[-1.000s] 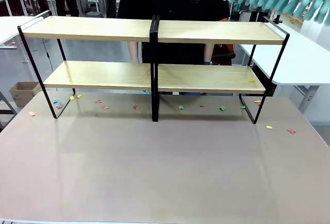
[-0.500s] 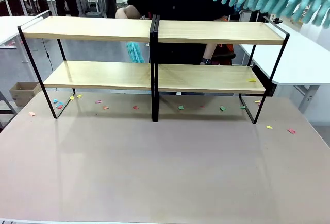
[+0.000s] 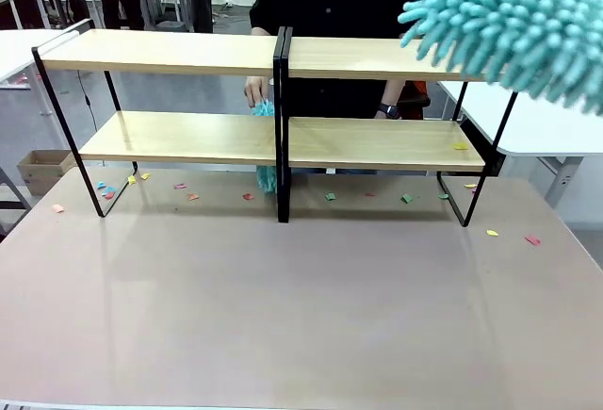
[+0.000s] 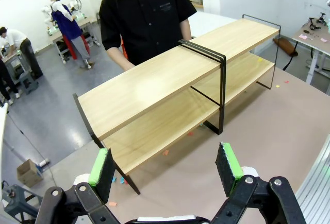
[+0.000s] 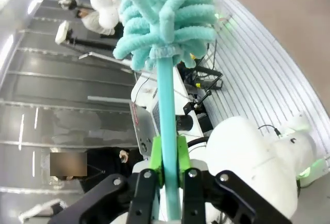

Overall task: Clean the shelves.
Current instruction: Clean a randomly selected level of the Shelf with the Duster.

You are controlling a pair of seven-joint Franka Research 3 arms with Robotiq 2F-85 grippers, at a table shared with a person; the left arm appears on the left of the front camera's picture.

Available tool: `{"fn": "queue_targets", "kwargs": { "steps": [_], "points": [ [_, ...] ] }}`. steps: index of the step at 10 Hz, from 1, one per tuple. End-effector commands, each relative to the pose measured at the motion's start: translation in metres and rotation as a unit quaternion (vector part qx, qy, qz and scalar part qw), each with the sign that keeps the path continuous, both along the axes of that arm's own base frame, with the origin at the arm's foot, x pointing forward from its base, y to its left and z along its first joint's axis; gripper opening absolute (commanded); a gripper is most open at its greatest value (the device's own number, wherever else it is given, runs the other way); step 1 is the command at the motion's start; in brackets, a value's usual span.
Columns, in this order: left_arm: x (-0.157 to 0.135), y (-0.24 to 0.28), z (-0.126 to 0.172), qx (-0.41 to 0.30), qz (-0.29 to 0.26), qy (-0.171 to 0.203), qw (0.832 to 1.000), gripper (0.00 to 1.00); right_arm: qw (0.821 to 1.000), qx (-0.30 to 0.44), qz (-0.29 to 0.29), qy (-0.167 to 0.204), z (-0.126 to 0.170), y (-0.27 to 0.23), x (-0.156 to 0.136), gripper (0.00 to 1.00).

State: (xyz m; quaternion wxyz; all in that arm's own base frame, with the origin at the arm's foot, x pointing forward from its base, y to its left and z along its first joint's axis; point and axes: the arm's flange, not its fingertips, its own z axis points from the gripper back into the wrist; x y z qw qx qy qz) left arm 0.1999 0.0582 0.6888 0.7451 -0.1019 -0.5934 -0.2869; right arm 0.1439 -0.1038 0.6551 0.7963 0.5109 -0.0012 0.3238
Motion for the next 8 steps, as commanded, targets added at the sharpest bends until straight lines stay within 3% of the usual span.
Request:
{"fn": "queue_targets", "kwargs": {
  "steps": [1, 2, 8],
  "points": [
    [0.001, 0.000, -0.001, 0.000, 0.002, -0.002, 1.000, 1.00, 0.999, 0.033, 0.013, -0.003, 0.009, -0.015, -0.032, 0.13],
    [0.001, 0.000, -0.001, 0.000, 0.002, -0.002, 1.000, 1.00, 1.000, 0.000, 0.000, 0.000, 0.000, 0.000, 0.000, 0.13],
    [0.001, 0.000, -0.001, 0.000, 0.002, -0.002, 1.000, 1.00, 1.000, 0.000, 0.000, 0.000, 0.000, 0.000, 0.000, 0.13]
  ]
}}
